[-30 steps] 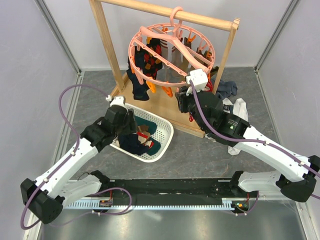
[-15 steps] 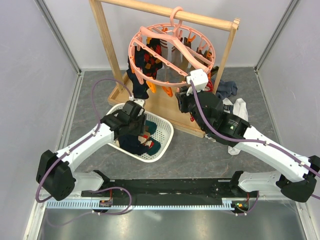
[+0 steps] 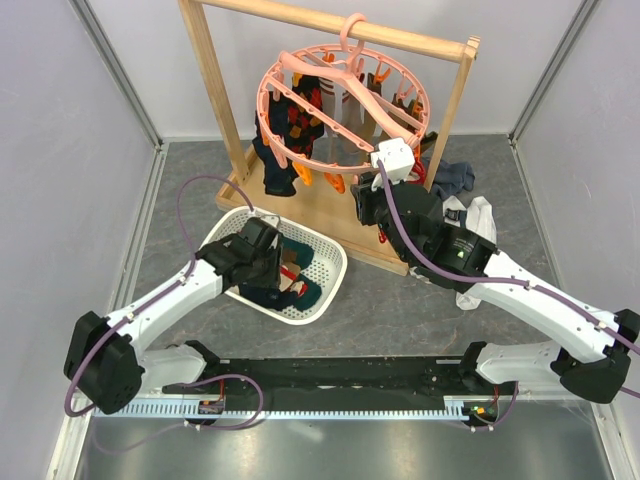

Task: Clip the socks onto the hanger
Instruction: Pick up the sock from the bin, then clamp the sock onto the hanger.

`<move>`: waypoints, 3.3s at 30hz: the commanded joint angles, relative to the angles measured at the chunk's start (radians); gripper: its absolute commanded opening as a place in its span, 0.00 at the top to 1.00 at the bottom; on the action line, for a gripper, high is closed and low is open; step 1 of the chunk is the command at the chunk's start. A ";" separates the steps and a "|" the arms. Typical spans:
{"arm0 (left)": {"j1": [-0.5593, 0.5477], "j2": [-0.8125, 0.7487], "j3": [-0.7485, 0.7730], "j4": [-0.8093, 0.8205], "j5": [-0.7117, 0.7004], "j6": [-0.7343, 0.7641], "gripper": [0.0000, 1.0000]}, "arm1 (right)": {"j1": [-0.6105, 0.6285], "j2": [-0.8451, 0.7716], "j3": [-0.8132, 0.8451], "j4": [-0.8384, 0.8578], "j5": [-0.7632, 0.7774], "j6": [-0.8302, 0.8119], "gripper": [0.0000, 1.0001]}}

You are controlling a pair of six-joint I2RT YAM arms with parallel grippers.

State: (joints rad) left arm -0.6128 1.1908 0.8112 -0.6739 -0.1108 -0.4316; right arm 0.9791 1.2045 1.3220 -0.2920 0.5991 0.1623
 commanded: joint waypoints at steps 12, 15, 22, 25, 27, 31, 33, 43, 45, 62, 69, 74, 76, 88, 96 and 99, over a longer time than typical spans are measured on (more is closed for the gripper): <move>-0.001 0.233 0.201 0.028 -0.055 0.152 0.56 | 0.007 0.001 -0.014 -0.050 0.001 0.005 1.00; -0.001 0.269 0.198 0.023 -0.047 0.163 0.59 | 0.009 -0.011 -0.026 -0.052 0.001 0.011 1.00; -0.001 0.362 0.186 0.023 -0.029 0.168 0.66 | 0.009 -0.019 -0.046 -0.052 0.004 0.023 1.00; -0.001 0.392 0.183 0.025 -0.030 0.172 0.71 | 0.009 -0.020 -0.050 -0.050 0.004 0.029 1.00; -0.001 0.401 0.177 0.022 -0.012 0.172 0.74 | 0.009 -0.023 -0.052 -0.050 0.001 0.034 1.00; -0.001 0.395 0.161 0.023 0.003 0.165 0.75 | 0.009 -0.029 -0.060 -0.050 0.002 0.042 1.00; -0.001 0.382 0.160 0.022 0.000 0.166 0.87 | 0.007 -0.031 -0.060 -0.050 0.001 0.042 1.00; -0.001 0.080 0.203 -0.023 -0.029 0.139 0.98 | 0.009 -0.046 -0.056 -0.052 -0.002 0.039 1.00; -0.001 0.003 0.209 -0.024 -0.036 0.134 0.98 | 0.009 -0.046 -0.055 -0.052 -0.005 0.039 1.00; -0.015 -0.319 0.126 0.378 0.148 -0.036 0.98 | 0.009 -0.043 -0.024 -0.047 -0.090 0.048 1.00; -0.090 -0.244 0.123 0.582 0.115 -0.076 0.98 | 0.009 -0.048 -0.017 -0.047 -0.116 0.059 1.00; -0.134 -0.151 0.155 0.658 0.057 -0.070 0.98 | 0.009 -0.045 -0.007 -0.047 -0.142 0.068 1.00; -0.154 -0.129 0.178 0.669 0.033 -0.065 0.98 | 0.009 -0.042 -0.004 -0.047 -0.150 0.072 1.00; -0.228 -0.030 0.275 0.709 -0.049 -0.110 0.98 | 0.009 -0.031 -0.006 -0.049 -0.202 0.095 1.00; -0.245 -0.019 0.315 0.691 -0.081 -0.125 0.98 | 0.009 -0.025 -0.009 -0.049 -0.209 0.102 1.00; -0.245 -0.010 0.335 0.680 -0.086 -0.134 0.98 | 0.009 -0.023 -0.012 -0.049 -0.211 0.102 1.00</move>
State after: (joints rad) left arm -0.8509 1.1721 1.0836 -0.0196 -0.1574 -0.5266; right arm 0.9768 1.1679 1.2995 -0.2619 0.4526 0.2413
